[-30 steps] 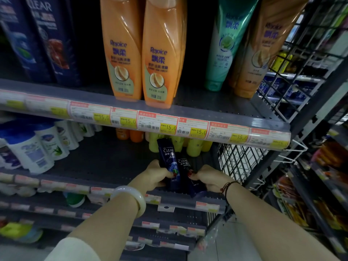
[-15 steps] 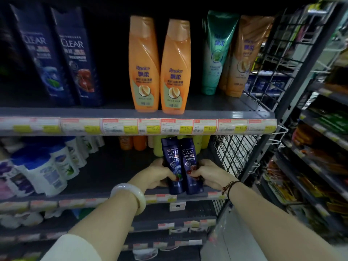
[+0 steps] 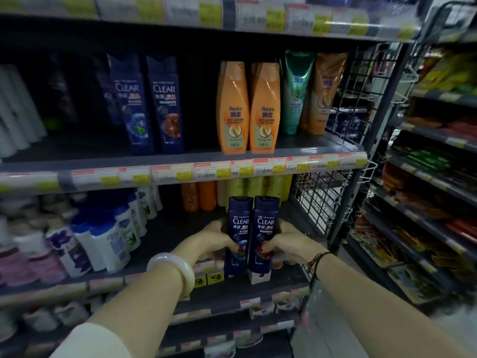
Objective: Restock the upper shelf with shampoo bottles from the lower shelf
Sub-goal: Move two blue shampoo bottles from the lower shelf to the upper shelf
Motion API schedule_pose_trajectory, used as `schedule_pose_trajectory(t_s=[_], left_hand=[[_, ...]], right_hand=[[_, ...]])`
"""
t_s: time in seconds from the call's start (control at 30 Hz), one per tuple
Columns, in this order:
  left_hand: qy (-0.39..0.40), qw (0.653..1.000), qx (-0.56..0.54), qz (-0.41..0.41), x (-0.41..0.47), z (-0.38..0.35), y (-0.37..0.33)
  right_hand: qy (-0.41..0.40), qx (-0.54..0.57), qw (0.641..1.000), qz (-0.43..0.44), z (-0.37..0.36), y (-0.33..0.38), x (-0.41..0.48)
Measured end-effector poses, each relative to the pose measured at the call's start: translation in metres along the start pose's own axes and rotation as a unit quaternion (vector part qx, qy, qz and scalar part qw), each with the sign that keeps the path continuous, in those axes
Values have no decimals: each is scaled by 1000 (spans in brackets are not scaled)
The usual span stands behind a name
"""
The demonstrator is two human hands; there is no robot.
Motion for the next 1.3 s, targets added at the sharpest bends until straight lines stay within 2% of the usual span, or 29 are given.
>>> schedule_pose_trajectory(t_s=[0.27,0.47,0.93,1.13,1.3], left_hand=[[-13,997,53,-63,-55,34,-10],[-23,991,72,-107,-100,58,-40],[-113,966,43,-228,-158,134,-121],[-151,953,2,-261,-164,162,-147],[-186,943,-5,-276,-163,184,-159]], right_hand=[[18,-18,999,39,-34,39,-42],[60,-39,994,80,-49,82,-72],[59,-86,971,214,-77,204,-95],[32,-94,959,265,-87,244,-81],[-23,-98,948,303,-92,267,-62]])
Point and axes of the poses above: each hand's wrist, its own x-axis towards the middle knuckle, its own z-axis out of the back of the hand, y = z × x, the point moved 4 cm from there along x, towards the middle knuckle, and after that the axes turned 1 degree about y, right-handed, at the moved point
